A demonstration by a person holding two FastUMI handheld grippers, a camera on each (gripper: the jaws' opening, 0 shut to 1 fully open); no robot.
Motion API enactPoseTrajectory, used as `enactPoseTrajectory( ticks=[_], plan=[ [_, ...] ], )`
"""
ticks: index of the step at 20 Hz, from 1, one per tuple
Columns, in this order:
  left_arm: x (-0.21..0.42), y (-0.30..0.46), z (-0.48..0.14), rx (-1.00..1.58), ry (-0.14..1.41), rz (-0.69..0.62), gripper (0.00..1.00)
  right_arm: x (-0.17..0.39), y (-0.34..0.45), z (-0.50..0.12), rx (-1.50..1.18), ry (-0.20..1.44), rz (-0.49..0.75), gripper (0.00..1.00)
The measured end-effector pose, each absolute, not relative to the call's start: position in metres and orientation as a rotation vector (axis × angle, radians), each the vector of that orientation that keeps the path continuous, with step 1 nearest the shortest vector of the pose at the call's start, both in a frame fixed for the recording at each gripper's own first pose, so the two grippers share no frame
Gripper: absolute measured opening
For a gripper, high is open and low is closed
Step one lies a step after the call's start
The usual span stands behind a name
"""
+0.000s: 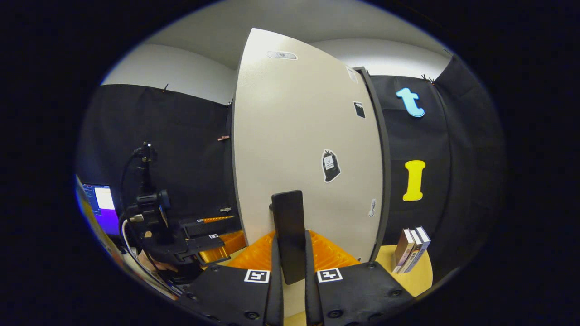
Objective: Open the cabinet door with the right hand, grasp the bottle in the cabinet with the left hand and place it on the coaster, then close the cabinet door with the right hand.
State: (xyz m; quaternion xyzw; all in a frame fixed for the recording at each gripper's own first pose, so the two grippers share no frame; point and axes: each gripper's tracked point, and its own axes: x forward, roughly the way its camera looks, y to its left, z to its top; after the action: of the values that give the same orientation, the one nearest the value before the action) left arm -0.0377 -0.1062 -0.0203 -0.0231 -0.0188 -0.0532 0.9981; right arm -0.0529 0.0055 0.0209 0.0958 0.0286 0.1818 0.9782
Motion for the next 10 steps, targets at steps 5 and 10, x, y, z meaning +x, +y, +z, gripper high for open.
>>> enactPoseTrajectory(
  ticks=[5, 10],
  plan=[
    [-0.019, -0.154, -0.017, -0.041, -0.039, -0.188, 0.94, -0.060, -0.035, 0.018, 0.147, 0.034, 0.249, 0.22],
    [-0.009, -0.180, -0.022, -0.037, -0.027, -0.237, 0.94, -0.061, -0.062, 0.014, 0.140, 0.036, 0.168, 0.22]
  ],
)
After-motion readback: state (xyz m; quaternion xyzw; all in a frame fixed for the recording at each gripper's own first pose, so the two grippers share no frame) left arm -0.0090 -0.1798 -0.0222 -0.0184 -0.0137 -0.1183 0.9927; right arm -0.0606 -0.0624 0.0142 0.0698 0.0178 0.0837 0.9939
